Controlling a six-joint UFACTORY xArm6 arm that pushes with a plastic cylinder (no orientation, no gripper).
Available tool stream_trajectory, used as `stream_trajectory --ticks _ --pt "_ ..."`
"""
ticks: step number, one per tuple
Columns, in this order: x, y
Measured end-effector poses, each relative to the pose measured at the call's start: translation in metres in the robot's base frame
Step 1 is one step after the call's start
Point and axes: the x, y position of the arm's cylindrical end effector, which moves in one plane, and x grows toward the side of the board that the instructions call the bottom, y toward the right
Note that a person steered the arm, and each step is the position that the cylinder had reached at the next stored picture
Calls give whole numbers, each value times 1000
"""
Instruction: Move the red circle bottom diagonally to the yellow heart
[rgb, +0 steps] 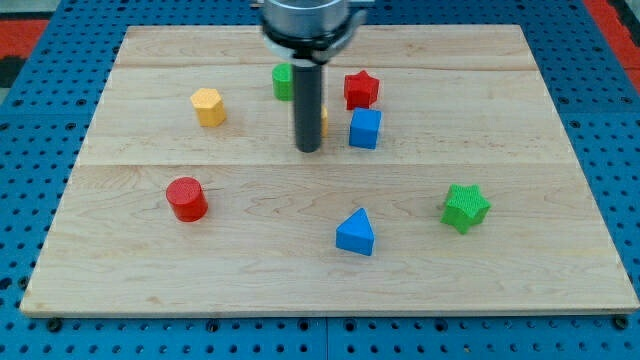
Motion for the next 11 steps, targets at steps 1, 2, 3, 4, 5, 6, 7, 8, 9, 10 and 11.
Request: stream_trajectory --ticks 1,2,3,4,5,6,7,8,9,10,11 --pt "1 -69" --pt "15 -139" --pt "22 -173" --pt "23 -178" --pt "35 -179" --pt "64 -184" --pt "89 -185" --pt "132 -182" --pt "97 -123" --pt "61 -60" --pt "73 -43"
